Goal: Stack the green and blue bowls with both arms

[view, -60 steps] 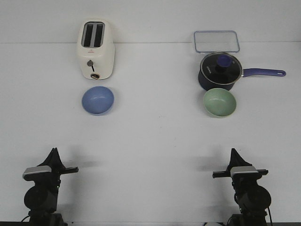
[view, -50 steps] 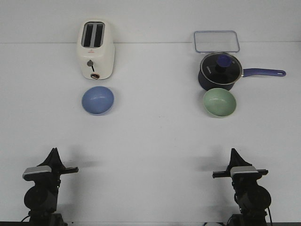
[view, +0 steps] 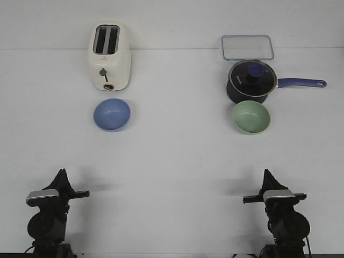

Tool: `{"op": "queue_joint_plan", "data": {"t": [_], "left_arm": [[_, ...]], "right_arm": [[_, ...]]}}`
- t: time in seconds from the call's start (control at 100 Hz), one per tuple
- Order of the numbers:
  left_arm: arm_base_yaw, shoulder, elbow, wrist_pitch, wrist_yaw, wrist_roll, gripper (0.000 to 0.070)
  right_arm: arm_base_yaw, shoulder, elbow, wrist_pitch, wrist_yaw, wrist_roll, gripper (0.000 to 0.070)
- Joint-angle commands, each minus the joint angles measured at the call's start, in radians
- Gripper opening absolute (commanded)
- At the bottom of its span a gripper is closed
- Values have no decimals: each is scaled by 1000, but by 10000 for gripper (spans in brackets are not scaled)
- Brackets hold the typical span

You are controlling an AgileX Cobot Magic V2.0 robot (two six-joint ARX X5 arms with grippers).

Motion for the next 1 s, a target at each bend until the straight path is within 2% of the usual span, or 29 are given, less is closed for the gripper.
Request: {"op": "queue_joint_plan", "data": {"t": [0.0, 0.26, 0.32, 0.42, 0.61, 0.71, 0.88, 0.91, 0.93, 0.99], "left_arm": [[-1, -2, -20, 15, 0, 13, 15], [-1, -2, -20, 15, 0, 13, 15], [-1, -2, -20, 15, 0, 13, 15], [-1, -2, -20, 15, 0, 13, 15], [-1, -2, -20, 15, 0, 13, 15], [-1, -2, -20, 15, 0, 13, 15], [-1, -2, -20, 15, 0, 13, 15], [-1, -2, -20, 15, 0, 13, 15], [-1, -2, -20, 15, 0, 13, 15], [-1, -2, -20, 15, 0, 13, 15]], "right_arm": [[1, 0, -2, 14, 0, 6, 10], [1, 0, -2, 14, -8, 18, 10], [1, 0, -2, 11, -15, 66, 10], [1, 0, -2, -2, -16, 206, 10], [1, 0, 3, 17, -17, 368, 7], [1, 3, 75, -12, -28, 443, 2], [1, 175, 323, -66, 43, 405, 7], [1, 232, 376, -84, 50, 385, 30], [1, 272, 412, -98, 52, 372, 68], [0, 402, 517, -142, 58, 330, 266]]}}
